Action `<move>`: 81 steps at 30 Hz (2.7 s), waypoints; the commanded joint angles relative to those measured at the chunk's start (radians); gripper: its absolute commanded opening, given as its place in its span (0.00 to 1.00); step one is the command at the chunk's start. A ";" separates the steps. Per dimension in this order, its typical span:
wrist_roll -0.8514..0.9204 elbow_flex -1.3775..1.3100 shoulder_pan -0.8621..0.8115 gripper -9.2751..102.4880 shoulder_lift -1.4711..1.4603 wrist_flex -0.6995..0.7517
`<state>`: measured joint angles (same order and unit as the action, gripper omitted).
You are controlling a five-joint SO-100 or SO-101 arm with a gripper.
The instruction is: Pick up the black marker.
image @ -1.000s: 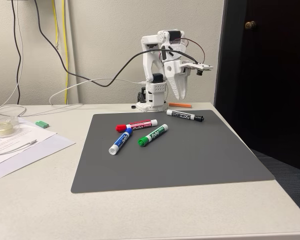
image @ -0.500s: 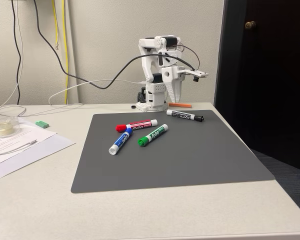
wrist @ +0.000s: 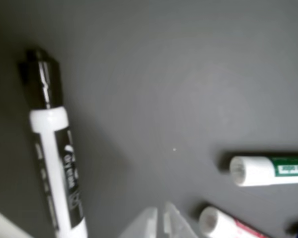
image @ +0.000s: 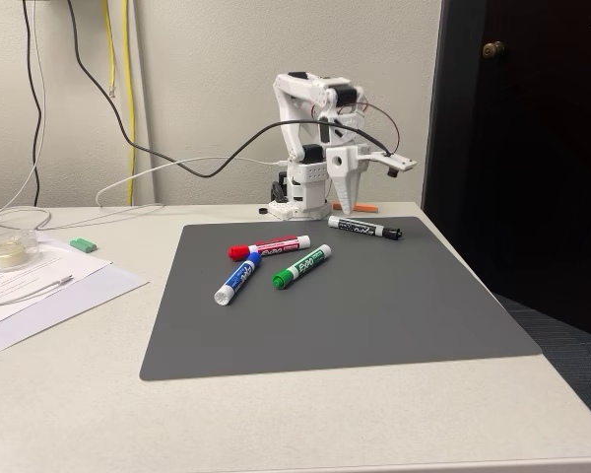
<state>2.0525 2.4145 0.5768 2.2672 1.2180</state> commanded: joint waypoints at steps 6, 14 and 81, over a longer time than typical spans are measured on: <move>-0.015 0.035 0.011 0.09 0.032 -0.041; -0.052 0.035 0.018 0.08 0.084 0.014; -0.204 0.272 0.207 0.32 0.051 -0.327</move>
<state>1.8300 2.6584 0.8084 2.2810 0.9281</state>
